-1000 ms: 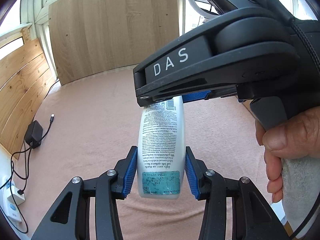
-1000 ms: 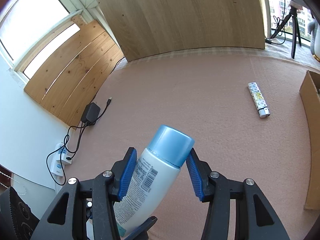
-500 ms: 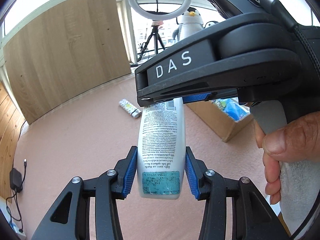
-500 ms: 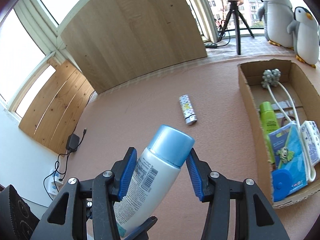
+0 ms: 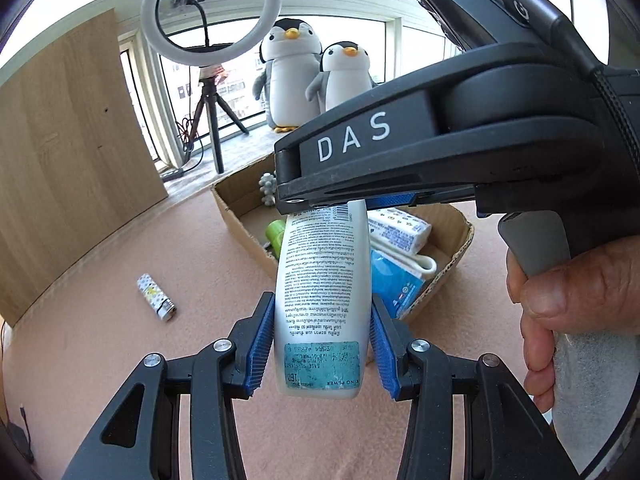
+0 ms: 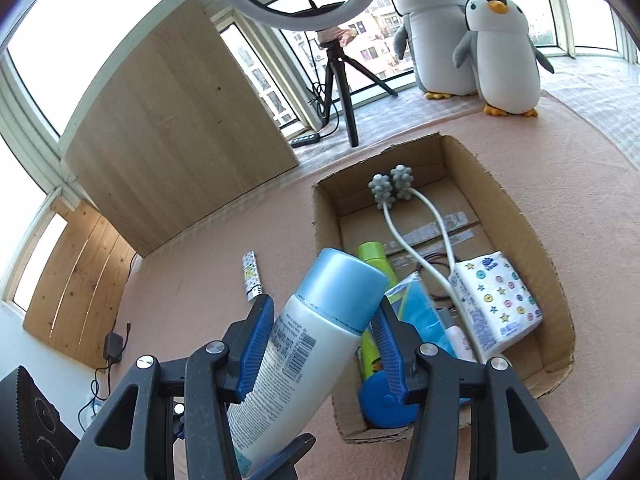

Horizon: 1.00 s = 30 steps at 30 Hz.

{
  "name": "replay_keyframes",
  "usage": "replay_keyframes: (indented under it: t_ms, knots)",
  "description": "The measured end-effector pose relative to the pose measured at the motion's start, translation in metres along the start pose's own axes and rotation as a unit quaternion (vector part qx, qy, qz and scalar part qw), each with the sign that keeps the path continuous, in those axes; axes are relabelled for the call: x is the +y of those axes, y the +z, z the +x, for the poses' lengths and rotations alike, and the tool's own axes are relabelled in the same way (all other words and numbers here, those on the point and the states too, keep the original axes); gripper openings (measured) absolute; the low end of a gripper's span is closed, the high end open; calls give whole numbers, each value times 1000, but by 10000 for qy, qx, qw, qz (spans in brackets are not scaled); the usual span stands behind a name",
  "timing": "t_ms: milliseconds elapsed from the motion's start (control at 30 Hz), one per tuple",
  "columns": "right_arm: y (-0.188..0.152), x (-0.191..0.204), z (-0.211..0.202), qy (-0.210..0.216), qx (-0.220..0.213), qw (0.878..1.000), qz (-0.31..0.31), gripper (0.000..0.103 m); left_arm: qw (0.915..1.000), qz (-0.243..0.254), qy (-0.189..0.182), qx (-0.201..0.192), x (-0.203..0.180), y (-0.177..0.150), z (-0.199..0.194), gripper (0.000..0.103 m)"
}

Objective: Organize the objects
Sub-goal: 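Carry the lotion bottle with both grippers into the box and release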

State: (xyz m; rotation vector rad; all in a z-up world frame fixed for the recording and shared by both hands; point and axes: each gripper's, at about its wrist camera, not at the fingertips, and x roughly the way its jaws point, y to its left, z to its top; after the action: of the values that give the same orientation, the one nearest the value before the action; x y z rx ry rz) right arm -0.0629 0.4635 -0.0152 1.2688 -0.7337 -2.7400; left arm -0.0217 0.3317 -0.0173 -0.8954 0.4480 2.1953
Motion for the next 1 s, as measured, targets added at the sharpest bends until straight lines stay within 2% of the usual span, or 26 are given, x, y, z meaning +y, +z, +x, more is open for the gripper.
replay_keyframes:
  t_ms: [233, 700, 767, 800, 833, 867, 1000]
  knots:
    - [17, -24, 2, -90, -67, 9998, 166, 46, 9999, 58, -128, 23, -6, 26, 21, 48]
    - [49, -53, 11, -138, -69, 9995, 271, 46, 9998, 0, -192, 32, -10, 59, 52, 49]
    - [51, -58, 14, -237, -31, 9994, 238, 46, 10000, -62, 41, -52, -9, 60, 54, 76]
    - [52, -61, 15, -400, -16, 9990, 204, 47, 9998, -70, 187, -66, -8, 60, 54, 97]
    - [52, -64, 16, -571, -20, 9982, 174, 47, 9996, -61, 253, -129, -7, 58, 52, 102]
    - [52, -67, 15, -694, -48, 9974, 182, 47, 9996, -32, 213, -172, -4, 56, 49, 102]
    - [56, -60, 8, -746, -128, 9971, 31, 47, 9996, -81, 263, -86, 13, 43, 40, 102]
